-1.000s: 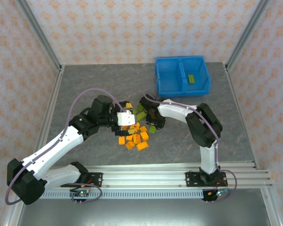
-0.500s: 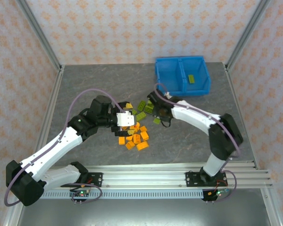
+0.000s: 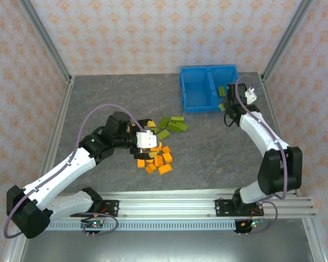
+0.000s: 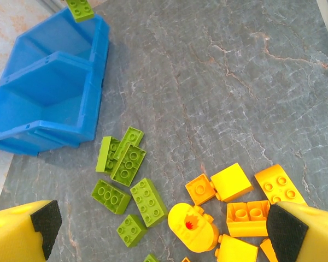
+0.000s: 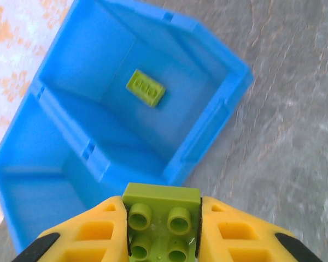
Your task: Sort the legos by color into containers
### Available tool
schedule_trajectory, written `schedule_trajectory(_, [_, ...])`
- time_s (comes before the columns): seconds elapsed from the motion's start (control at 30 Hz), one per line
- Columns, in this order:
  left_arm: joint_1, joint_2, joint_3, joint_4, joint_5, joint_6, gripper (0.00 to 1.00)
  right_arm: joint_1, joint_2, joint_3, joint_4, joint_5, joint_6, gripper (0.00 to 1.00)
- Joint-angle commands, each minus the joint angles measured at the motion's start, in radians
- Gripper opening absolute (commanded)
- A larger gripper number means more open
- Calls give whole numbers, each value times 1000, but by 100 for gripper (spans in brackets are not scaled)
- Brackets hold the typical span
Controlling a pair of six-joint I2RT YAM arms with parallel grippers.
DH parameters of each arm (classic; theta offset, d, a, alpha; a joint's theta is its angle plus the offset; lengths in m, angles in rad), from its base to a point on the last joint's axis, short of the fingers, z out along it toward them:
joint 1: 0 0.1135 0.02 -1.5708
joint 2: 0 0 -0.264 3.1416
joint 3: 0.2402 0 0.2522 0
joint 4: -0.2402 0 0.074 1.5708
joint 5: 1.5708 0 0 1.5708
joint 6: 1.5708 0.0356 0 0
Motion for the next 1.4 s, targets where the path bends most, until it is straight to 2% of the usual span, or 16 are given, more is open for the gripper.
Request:
schedule_trajectory(0.0, [-9,7,-20,24,24,-1,100,-22,97,81,86,10,-39,28])
schedule_trajectory(0.07, [-10,10,-20,25,24,-1,100,-37,161,114,114,22,-45,29])
schedule_trajectory(0.23, [-13,19,-26,34,18,-3,100,-81,323,206,171,-39,-71,31])
schedule_trajectory(0.37, [-15,26,-30,40,18,-3,100,-104,423,319,108,-53,-103,34])
schedule_trajectory(0.53, [-16,36,-33,48,25,-5,100,-107,497,450,-8,-95,-159,58])
schedule_trajectory(0.63, [-18,40,-34,54,21,-7,100,-108,465,436,-16,-103,-163,59])
schedule_trajectory(0.8, [-18,26,-36,98,-31,-61,100,-108,338,329,-24,-122,-190,58])
schedule_trajectory(0.9, [-16,27,-24,142,-82,-154,100,-107,197,172,7,-142,-192,58])
schedule_trajectory(0.97, [-15,37,-8,185,-106,-265,100,-108,80,65,-1,-169,-193,59])
schedule_trajectory(1.07, [-12,76,49,196,-101,-406,100,-106,-106,-67,-55,-256,-198,59])
schedule_trajectory(1.13, [-14,133,140,136,-114,-535,100,-100,-234,-119,-141,-330,-224,60])
schedule_trajectory(1.2, [-20,218,285,-8,-135,-668,100,-87,-366,-150,-239,-404,-252,62])
schedule_trajectory(1.27, [-49,284,400,-129,-236,-814,100,-51,-478,-151,-379,-447,-273,65])
schedule_trajectory(1.37, [-108,293,426,-182,-400,-957,100,39,-582,-134,-554,-499,-309,70])
